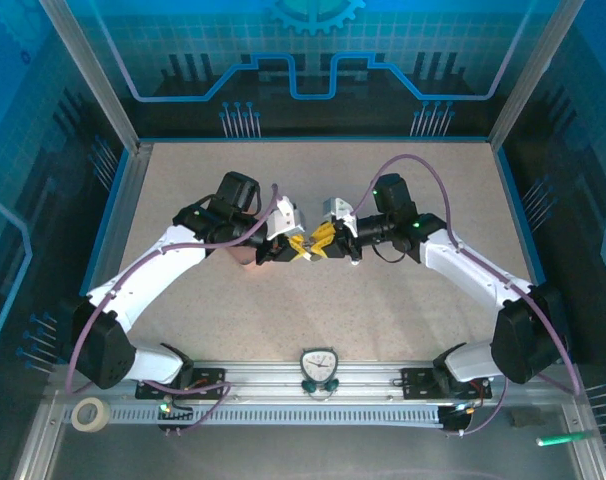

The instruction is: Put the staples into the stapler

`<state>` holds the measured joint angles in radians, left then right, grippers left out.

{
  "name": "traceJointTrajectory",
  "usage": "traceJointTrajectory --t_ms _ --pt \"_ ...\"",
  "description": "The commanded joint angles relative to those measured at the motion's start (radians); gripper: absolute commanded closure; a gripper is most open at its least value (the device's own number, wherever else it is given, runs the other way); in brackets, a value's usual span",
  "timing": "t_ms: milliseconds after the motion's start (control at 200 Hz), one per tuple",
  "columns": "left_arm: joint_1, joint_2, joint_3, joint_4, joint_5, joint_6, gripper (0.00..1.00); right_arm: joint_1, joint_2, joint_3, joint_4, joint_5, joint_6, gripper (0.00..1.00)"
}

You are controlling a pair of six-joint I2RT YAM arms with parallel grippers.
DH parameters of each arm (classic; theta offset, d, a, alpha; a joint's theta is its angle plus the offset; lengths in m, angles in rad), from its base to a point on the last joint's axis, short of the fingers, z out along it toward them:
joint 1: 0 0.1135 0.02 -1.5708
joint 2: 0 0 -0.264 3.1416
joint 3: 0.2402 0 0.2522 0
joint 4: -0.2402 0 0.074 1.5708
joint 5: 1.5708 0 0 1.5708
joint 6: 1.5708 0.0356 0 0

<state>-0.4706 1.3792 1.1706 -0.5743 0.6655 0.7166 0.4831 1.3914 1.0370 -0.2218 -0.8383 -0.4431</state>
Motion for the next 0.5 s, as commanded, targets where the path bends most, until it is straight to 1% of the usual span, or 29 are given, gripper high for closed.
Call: traceJointTrajectory --t_ms 0,25,80,120,195,300,495 --pt "-0.008 0.01 0.029 -0.031 -0.01 0.025 0.88 -0.006 -0.038 -0.012 0.049 0.009 0.056 0.67" --pt "-0.009 0.01 0.032 -0.031 -0.021 0.024 0.89 -0.006 -0.039 -0.01 0.051 0.032 0.088 0.6" --pt "-0.009 0.008 0.035 -0.026 -0.039 0.02 0.89 -0.007 -0.037 -0.006 0.055 0.085 0.193 0.49" --pt "-0.009 0.008 0.037 -0.024 -0.047 0.02 0.89 -0.006 -0.031 0.001 0.048 0.093 0.259 0.42" --pt "-0.009 0.007 0.037 -0.022 -0.055 0.022 0.89 0.0 -0.011 0.004 0.039 0.098 0.351 0.34" --pt "-0.012 0.009 0.037 -0.027 -0.06 0.027 0.9 0.019 0.008 0.004 0.044 0.134 0.439 0.31" --pt "-0.021 0.008 0.036 -0.033 -0.086 0.035 0.9 0.031 0.04 0.014 0.074 0.145 0.553 0.29"
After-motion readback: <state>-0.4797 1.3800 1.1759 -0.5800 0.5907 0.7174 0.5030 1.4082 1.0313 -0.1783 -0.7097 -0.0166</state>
